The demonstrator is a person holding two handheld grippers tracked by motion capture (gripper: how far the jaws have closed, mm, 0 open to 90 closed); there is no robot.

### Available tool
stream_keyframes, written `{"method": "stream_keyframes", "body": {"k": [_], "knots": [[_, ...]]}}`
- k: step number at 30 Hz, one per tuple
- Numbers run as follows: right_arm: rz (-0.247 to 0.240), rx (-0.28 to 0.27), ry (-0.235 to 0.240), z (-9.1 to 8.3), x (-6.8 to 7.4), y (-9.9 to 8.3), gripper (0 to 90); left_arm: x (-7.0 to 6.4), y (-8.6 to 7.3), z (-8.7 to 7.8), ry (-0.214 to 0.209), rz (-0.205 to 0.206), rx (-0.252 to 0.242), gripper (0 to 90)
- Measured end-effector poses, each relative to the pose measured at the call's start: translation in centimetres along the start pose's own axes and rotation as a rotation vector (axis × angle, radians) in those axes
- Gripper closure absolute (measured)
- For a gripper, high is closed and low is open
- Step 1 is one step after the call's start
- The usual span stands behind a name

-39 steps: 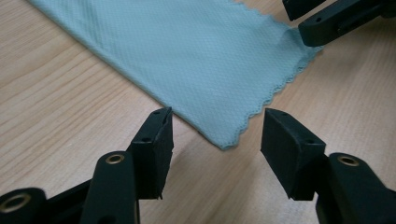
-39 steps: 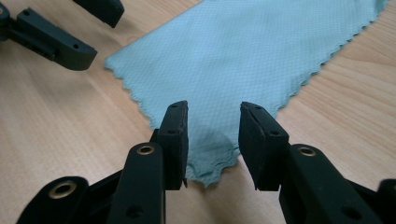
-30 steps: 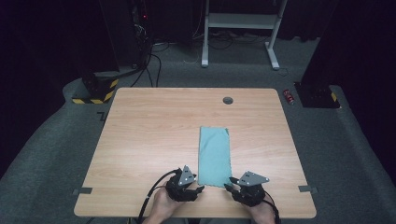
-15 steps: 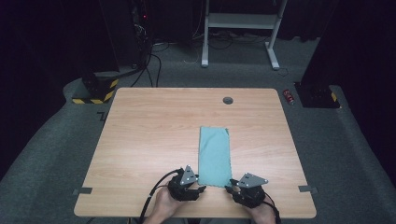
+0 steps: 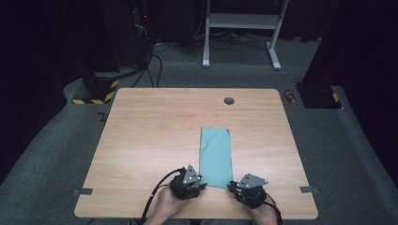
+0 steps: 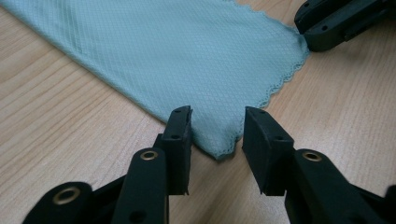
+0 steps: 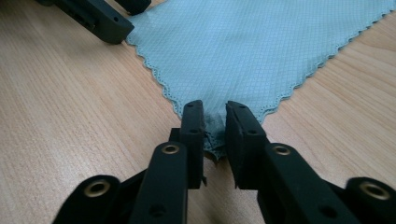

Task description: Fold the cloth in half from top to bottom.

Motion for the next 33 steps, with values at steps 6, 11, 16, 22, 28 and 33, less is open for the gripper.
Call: {"method": "stream_keyframes", "body": {"k": [6, 11, 16, 22, 28, 33], "knots": [[-0.001, 0.006, -0.019, 0.1, -0.3, 0.1, 87.6, 0.2, 0.3, 0.1, 0.004, -0.001, 0.008, 72.9], [-0.012, 0.017, -0.021, 0.1, -0.3, 0.2, 89.1, 0.1, 0.5, 0.3, 0.003, 0.011, 0.018, 84.5], [-0.003, 0.02, -0.008, 0.1, -0.3, 0.3, 89.4, 0.2, 0.6, 0.4, -0.006, 0.005, 0.024, 88.6], [-0.021, 0.011, -0.002, -0.1, 0.1, 0.5, 89.5, 0.3, 0.2, 0.0, -0.029, -0.004, 0.022, 88.9], [-0.034, 0.002, 0.004, -0.5, 0.7, 0.7, 89.6, 0.1, 0.0, -0.9, -0.041, 0.006, 0.021, 88.9], [-0.055, -0.015, 0.018, -1.2, 1.2, 1.3, 89.6, 0.0, 0.1, -2.0, -0.048, -0.003, 0.006, 89.0]]}}
Point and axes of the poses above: each handheld gripper's, and its own axes: z roughly forward along the jaws, y roughly out of its top, x roughly to its left, the point moved 8 cm from there along z, roughly forward along the jaws, and after that the axes turned 7 degrees about x, right-handed, at the moved point
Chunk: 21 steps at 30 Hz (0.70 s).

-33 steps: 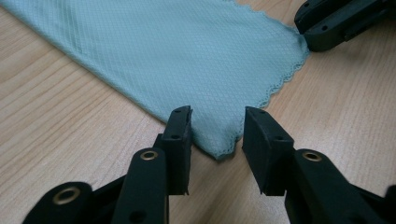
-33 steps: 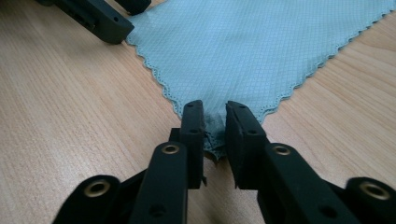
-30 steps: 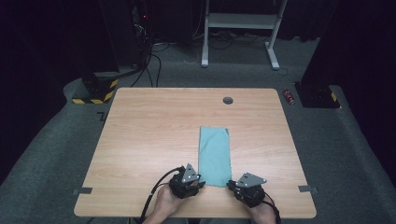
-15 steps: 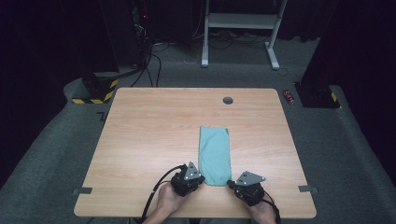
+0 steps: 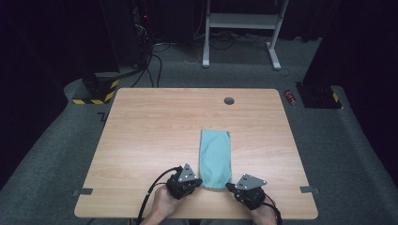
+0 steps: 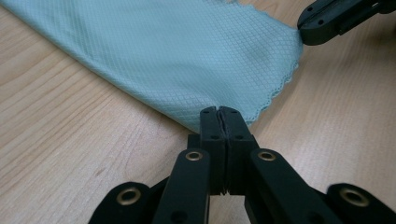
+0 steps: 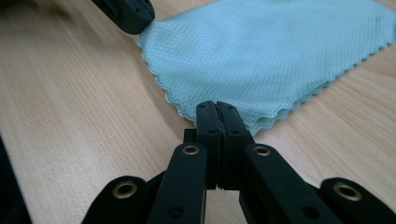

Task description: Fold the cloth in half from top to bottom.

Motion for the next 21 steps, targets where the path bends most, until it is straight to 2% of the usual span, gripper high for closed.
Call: {"method": "stream_keyframes", "body": {"k": [6, 11, 13, 16, 21], "knots": [[-0.026, -0.003, 0.008, -0.4, 0.5, 0.4, 89.6, -0.2, -0.2, -0.4, -0.004, 0.006, 0.013, 88.7], [-0.008, 0.048, 0.046, 0.8, 0.5, -0.2, 88.4, -0.1, -0.7, 0.5, -0.024, 0.004, 0.071, 86.2], [-0.002, 0.048, 0.056, 1.0, 0.4, -0.4, 82.7, 0.0, -0.7, 0.6, -0.04, -0.002, 0.072, 77.8], [0.032, 0.018, 0.073, 0.7, -0.1, -0.2, 74.5, 0.5, -0.2, 0.4, -0.05, -0.022, 0.051, 66.5], [0.099, -0.035, 0.091, 0.6, -2.4, 1.3, 67.7, 3.3, 1.6, 0.6, -0.034, -0.08, 0.028, 55.9]]}}
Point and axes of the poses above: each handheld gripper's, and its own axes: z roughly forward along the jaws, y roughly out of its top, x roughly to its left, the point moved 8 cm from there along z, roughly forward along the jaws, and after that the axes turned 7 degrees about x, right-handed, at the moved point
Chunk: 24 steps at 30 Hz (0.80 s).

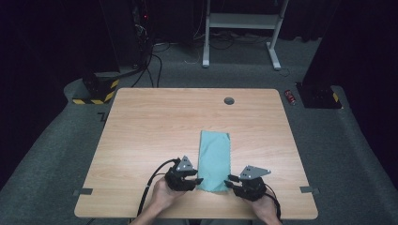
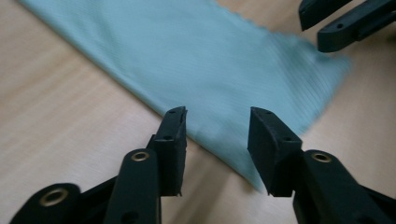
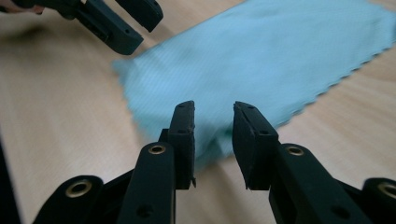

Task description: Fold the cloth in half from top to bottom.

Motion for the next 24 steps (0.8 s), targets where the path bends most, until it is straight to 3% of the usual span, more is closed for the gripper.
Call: {"method": "stream_keyframes", "body": {"k": [2, 4, 7, 10, 15, 24], "knots": [[0.032, -0.008, 0.028, 0.3, -0.8, 0.6, 64.9, 1.2, 0.9, 0.2, 0.001, -0.022, -0.007, 54.1], [0.042, -0.014, 0.046, 0.5, -1.4, 1.4, 64.5, 2.5, 1.9, 0.5, 0.033, -0.043, -0.006, 53.8], [0.057, 0.003, -0.02, 1.0, -2.8, 2.3, 66.3, 4.4, 3.2, 1.3, 0.065, -0.085, -0.008, 54.1], [0.122, 0.002, -0.072, 1.9, -5.0, 3.5, 68.4, 6.7, 4.5, 2.6, 0.107, -0.133, 0.002, 54.2], [0.203, -0.016, -0.133, 3.4, -8.4, 5.4, 70.3, 9.2, 5.9, 4.2, 0.131, -0.217, -0.017, 54.7], [0.31, -0.009, -0.216, 6.1, -12.8, 6.8, 70.5, 12.1, 7.7, 5.8, 0.153, -0.295, -0.006, 54.9]]}}
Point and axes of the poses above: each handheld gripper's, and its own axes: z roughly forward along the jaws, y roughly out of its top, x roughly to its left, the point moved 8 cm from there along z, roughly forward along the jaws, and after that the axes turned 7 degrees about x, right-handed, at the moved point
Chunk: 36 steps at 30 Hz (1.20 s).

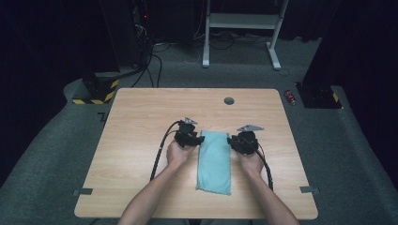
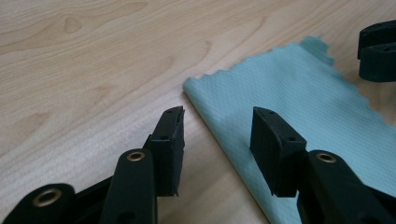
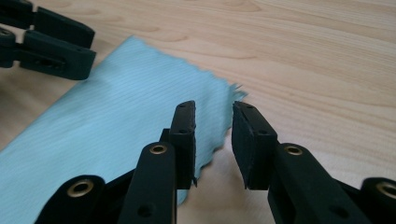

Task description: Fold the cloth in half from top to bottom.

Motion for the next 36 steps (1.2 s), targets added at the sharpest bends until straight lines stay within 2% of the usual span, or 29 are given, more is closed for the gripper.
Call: {"method": "stream_keyframes", "body": {"k": [2, 4, 5, 7, 9, 10, 12, 19, 20, 24, 26, 28, 31, 36], "knots": [[0.028, 0.0, -0.01, 0.5, -0.6, 0.6, 71.0, 0.3, 0.3, 0.4, 0.007, -0.007, -0.007, 54.9], [0.035, 0.01, -0.014, 0.7, -0.8, 1.0, 71.7, 0.4, 0.5, 0.9, 0.009, -0.01, 0.006, 54.8], [0.034, -0.006, -0.024, 0.8, -1.0, 1.4, 71.9, 0.4, 0.6, 1.0, 0.012, -0.01, 0.008, 54.8], [0.068, -0.022, -0.019, 0.8, -1.3, 1.6, 72.0, 0.3, 1.0, 1.1, 0.009, -0.004, 0.008, 54.7], [0.075, 0.023, -0.003, 1.4, -1.4, 1.4, 71.6, 0.1, 1.2, 1.4, 0.012, 0.0, 0.008, 54.5], [0.059, 0.024, -0.013, 1.7, -1.4, 1.4, 71.2, 0.2, 1.2, 1.5, 0.014, 0.003, 0.016, 54.5], [0.067, 0.031, -0.007, 2.0, -1.3, 1.6, 70.1, 0.1, 1.4, 1.6, 0.014, -0.007, 0.008, 54.8], [0.045, 0.048, -0.035, 3.0, -1.6, 1.6, 72.8, 0.0, 1.5, 1.7, 0.038, 0.034, 0.019, 60.2], [0.048, 0.052, -0.031, 3.0, -1.5, 1.6, 75.0, -0.2, 1.5, 1.8, 0.031, 0.04, 0.021, 61.9], [0.006, 0.062, -0.019, 3.2, -1.0, 1.6, 88.0, -0.7, 1.7, 2.0, 0.03, 0.071, 0.042, 72.3], [0.0, 0.076, -0.014, 3.2, -0.8, 1.7, 89.3, -0.8, 1.7, 2.1, 0.02, 0.079, 0.051, 80.8], [-0.009, 0.101, -0.01, 3.2, -0.8, 1.9, 89.9, -0.8, 1.7, 2.1, -0.007, 0.056, 0.054, 87.2], [-0.016, 0.111, -0.009, 3.1, -0.6, 2.0, 90.0, -0.6, 1.5, 1.9, -0.032, 0.05, 0.064, 88.8], [-0.055, 0.087, -0.001, 2.4, 0.5, 2.8, 90.0, 0.1, 1.5, 0.9, -0.05, 0.052, 0.062, 89.2]]}}
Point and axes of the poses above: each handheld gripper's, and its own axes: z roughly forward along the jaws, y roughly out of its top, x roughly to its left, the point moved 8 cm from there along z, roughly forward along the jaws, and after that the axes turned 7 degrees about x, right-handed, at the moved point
